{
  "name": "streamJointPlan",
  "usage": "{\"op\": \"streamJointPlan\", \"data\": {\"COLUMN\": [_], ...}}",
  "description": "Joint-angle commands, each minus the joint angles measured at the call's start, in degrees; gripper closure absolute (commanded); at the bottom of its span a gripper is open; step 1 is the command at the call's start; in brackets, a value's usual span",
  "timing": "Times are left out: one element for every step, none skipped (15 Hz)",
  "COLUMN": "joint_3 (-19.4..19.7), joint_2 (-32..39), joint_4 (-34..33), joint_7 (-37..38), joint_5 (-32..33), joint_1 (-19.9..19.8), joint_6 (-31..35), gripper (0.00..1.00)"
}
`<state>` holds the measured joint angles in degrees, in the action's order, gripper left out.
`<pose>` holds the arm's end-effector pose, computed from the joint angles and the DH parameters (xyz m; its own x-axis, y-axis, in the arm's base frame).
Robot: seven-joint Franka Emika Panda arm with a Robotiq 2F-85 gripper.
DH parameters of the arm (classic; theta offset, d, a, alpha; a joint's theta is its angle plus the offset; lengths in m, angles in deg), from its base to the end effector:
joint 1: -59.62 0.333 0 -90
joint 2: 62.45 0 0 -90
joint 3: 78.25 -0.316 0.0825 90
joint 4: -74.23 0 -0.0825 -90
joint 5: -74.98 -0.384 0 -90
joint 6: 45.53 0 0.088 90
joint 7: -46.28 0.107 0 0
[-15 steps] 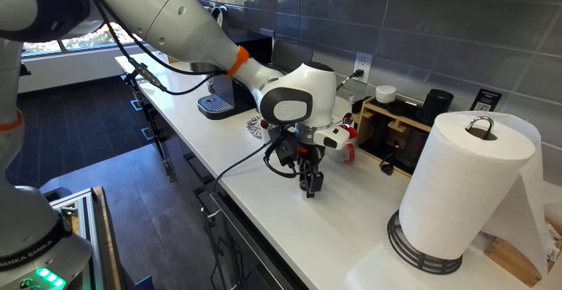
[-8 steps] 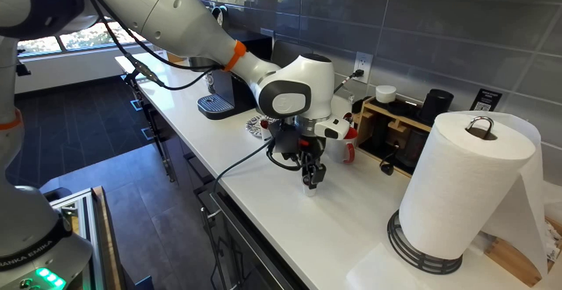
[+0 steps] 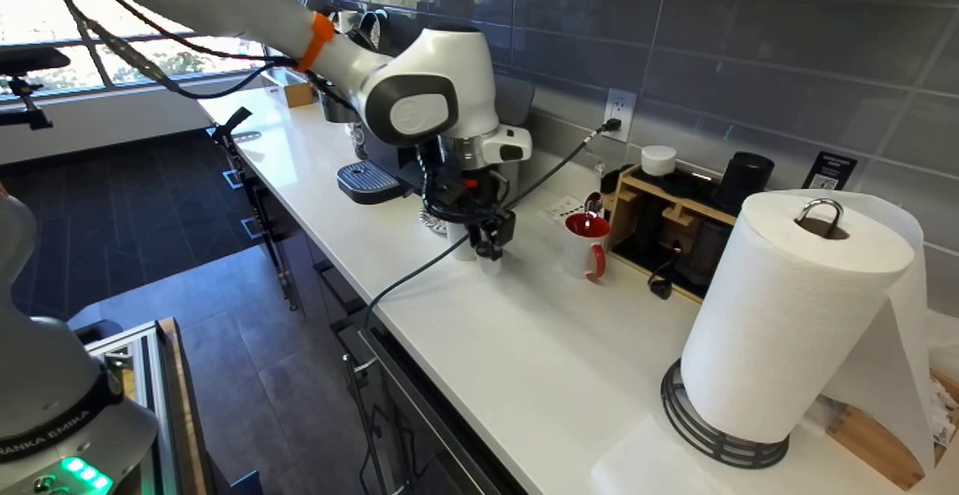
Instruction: Put the coffee pod in the black and white bowl on the left.
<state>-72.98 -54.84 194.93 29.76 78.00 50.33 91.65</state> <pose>0.5610 -0.1452 0.3702 0.9882 0.0774 0.1319 0.0652 -0.9933 0.0949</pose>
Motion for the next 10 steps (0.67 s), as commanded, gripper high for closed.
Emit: {"op": "streamJointPlan", "data": {"joint_3": [-1.23, -1.77, -2.27, -2.81, -3.29, -3.42, -3.4, -3.19, -2.89, -2.57], "joint_2": [-10.14, -11.77, -13.61, -15.25, -16.44, -16.28, -16.17, -15.56, -14.7, -14.03], "joint_4": [9.73, 10.07, 10.63, 11.33, 11.16, 10.06, 9.09, 7.81, 6.35, 5.27], "joint_7": [-3.02, -3.09, -2.92, -2.6, -3.15, -4.94, -7.18, -9.84, -12.69, -15.77], "joint_5": [5.6, 7.61, 9.97, 12.54, 14.47, 15.49, 15.91, 15.96, 15.75, 15.12], "joint_1": [2.85, 3.73, 4.47, 5.07, 5.6, 5.95, 6.39, 6.78, 7.12, 7.44], "joint_6": [2.23, 1.23, 0.47, 0.53, 0.3, 0.7, 1.38, 2.3, 3.34, 4.6], "gripper": [0.72, 0.72, 0.72, 0.72, 0.72, 0.72, 0.72, 0.72, 0.72, 0.72]}}
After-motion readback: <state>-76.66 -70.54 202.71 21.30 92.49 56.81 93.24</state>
